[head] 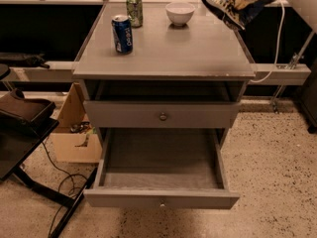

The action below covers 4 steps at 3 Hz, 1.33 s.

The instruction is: Place blue chip bag into middle drawer

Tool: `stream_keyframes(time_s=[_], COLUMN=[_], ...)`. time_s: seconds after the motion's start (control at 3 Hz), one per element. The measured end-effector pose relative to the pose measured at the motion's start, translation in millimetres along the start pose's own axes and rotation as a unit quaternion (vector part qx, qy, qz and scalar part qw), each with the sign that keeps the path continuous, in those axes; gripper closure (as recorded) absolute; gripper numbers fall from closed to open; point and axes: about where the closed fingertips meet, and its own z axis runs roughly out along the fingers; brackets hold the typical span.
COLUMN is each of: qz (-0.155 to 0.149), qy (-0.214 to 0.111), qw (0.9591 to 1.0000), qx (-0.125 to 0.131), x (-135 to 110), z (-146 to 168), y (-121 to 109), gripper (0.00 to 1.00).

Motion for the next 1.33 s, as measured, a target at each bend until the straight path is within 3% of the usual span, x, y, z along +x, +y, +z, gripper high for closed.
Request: stream_keyframes(time_s=[0.33, 0.67, 1.0, 1.33], qz=[0.025, 0.046, 0.072, 0.103], qy=[-0.050, -0.096, -0.154, -0.218], qw=[0.9984, 0.9943, 0.9854, 0.9703], qx=[-0.004, -0.006, -0.009, -0.010], x=[-38.7, -73.8, -118.8, -163.4], z=[-35.5, -46.6, -31.2, -2.0], y=[66.9, 112.6, 148.3, 164.2], gripper=[1.00, 1.00, 1.00, 1.00])
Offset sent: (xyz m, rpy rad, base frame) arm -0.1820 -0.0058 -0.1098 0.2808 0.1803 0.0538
